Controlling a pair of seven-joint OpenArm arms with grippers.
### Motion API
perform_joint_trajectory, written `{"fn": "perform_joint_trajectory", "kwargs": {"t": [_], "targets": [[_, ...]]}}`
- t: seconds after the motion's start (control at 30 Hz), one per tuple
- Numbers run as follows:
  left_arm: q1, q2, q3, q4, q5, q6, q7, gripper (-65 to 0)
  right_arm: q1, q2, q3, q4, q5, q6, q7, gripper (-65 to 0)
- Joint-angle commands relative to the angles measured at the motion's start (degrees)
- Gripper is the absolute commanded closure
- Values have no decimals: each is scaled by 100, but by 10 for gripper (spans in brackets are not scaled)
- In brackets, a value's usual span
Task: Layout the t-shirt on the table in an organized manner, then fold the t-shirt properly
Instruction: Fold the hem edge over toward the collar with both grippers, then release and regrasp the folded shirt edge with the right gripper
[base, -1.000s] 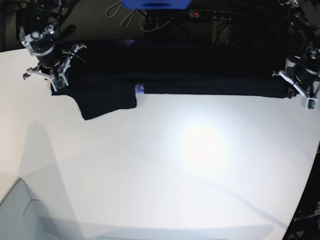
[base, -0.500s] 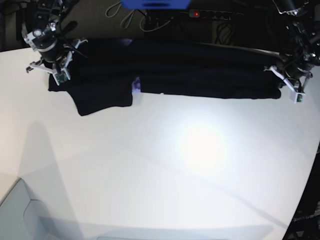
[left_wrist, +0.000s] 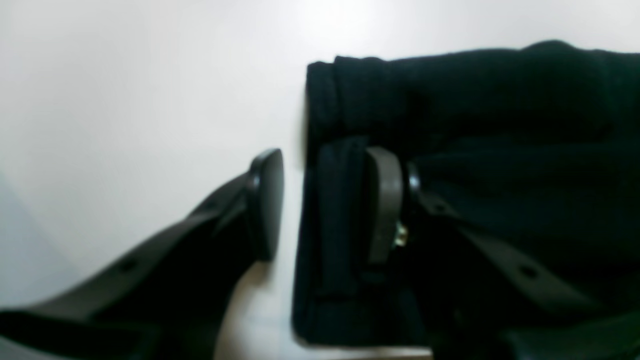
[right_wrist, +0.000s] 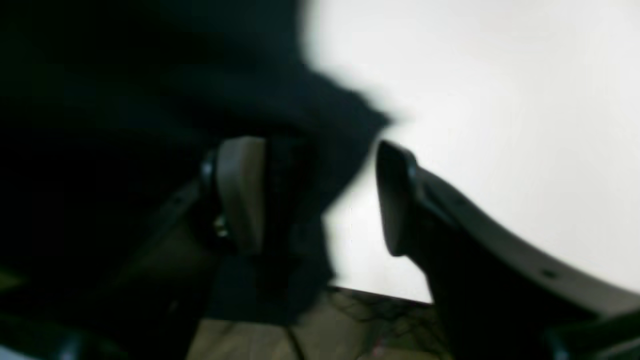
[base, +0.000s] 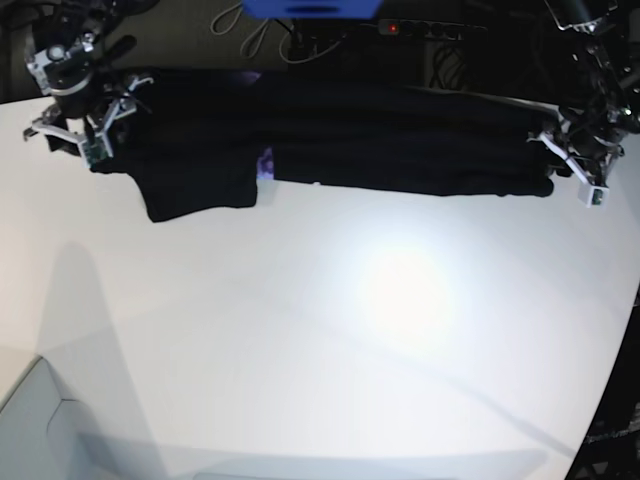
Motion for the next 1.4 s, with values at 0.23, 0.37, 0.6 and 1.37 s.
{"fn": "perform_joint_trajectory", "kwargs": {"t": [0.23, 0.37, 0.6, 1.37], "targets": [[36, -59, -53, -5, 82, -60, 115, -255, 294, -43, 57, 130, 33, -25, 48, -408], [36, -59, -290, -14, 82, -73, 150, -255, 839, -166, 48, 121, 33, -25, -31, -409], [62, -59, -290, 22, 82, -73, 159, -255, 1472, -210, 4, 147, 16, -25, -1060, -408], [-52, -23, -290, 4, 82, -51, 159, -255, 549, 28, 75, 182, 7, -25, -1192, -405]]}}
